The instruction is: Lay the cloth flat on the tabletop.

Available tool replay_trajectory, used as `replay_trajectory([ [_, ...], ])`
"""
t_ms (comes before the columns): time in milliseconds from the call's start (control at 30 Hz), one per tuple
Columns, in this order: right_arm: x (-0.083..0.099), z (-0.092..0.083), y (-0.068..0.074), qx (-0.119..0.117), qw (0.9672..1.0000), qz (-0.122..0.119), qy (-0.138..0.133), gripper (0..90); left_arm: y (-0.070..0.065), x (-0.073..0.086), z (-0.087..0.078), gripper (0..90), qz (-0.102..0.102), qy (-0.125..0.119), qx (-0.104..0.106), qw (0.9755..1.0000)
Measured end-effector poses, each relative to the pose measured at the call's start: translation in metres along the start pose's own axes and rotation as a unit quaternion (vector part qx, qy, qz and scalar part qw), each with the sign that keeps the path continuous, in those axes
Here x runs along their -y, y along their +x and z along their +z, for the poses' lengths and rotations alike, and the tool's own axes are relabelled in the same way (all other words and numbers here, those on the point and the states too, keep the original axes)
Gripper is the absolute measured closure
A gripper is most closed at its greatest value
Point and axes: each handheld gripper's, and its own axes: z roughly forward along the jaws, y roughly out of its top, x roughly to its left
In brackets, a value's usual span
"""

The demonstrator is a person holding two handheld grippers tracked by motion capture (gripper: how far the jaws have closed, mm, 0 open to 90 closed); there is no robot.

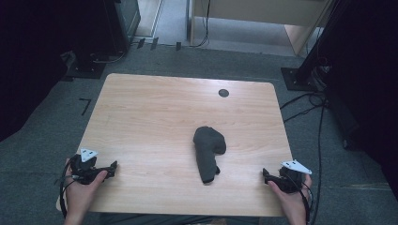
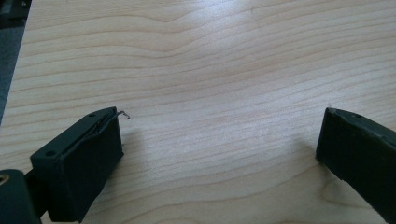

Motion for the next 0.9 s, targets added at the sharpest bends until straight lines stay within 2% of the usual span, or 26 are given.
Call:
replay_trajectory([
  [133,-0.004,-0.008,0.014,0.001,0.9995,-0.015,-0.028,17.5,-0.001,-0.001,0.001,0.0,0.002,0.000,0.002,1.0000],
  [167,-0.005,-0.011,0.021,-0.005,0.9994,-0.011,-0.034,19.5,-0.002,-0.001,0.001,0.0,0.002,0.000,0.002,1.0000],
  [200,-0.007,-0.014,0.027,-0.020,0.9990,-0.008,-0.040,20.9,-0.002,-0.001,0.001,0.0,0.002,0.000,0.002,1.0000],
  [233,-0.007,-0.014,0.027,-0.020,0.9990,-0.008,-0.040,20.9,-0.002,-0.001,0.001,0.0,0.002,0.000,0.002,1.0000],
  [267,-0.010,-0.019,0.041,-0.044,0.9975,-0.019,-0.052,22.5,-0.002,-0.001,0.001,0.0,0.002,0.000,0.002,1.0000],
  [300,-0.010,-0.019,0.041,-0.044,0.9975,-0.019,-0.052,22.5,-0.002,-0.001,0.001,0.0,0.002,0.000,0.002,1.0000],
  [333,-0.014,-0.020,0.052,-0.064,0.9962,-0.021,-0.055,23.1,-0.002,-0.001,0.001,0.0,0.002,0.000,0.002,1.0000],
  [367,-0.016,-0.021,0.058,-0.073,0.9954,-0.026,-0.056,23.7,-0.002,-0.001,0.001,0.0,0.002,0.000,0.002,1.0000],
  [400,-0.016,-0.021,0.058,-0.073,0.9954,-0.026,-0.056,23.7,-0.002,-0.001,0.001,0.1,0.002,0.000,0.002,1.0000],
  [433,-0.022,-0.021,0.071,-0.088,0.9939,-0.032,-0.058,26.2,-0.002,-0.001,0.001,0.1,0.002,0.000,0.002,1.0000],
  [500,-0.027,-0.021,0.085,-0.103,0.9922,-0.042,-0.056,28.6,-0.002,-0.001,0.001,0.1,0.002,0.000,0.002,1.0000],
  [533,-0.027,-0.021,0.085,-0.103,0.9922,-0.042,-0.056,28.6,-0.002,-0.001,0.001,0.1,0.002,0.000,0.002,1.0000],
  [567,-0.032,-0.021,0.099,-0.115,0.9901,-0.056,-0.058,30.6,-0.002,-0.001,0.001,0.1,0.003,0.000,0.002,1.0000],
  [633,-0.037,-0.020,0.113,-0.131,0.9871,-0.071,-0.060,32.0,-0.002,-0.001,0.001,0.1,0.003,0.000,0.002,1.0000],
  [900,-0.050,-0.016,0.155,-0.173,0.9790,-0.090,-0.060,36.1,-0.002,-0.001,0.001,0.1,0.003,0.000,0.002,1.0000],
])
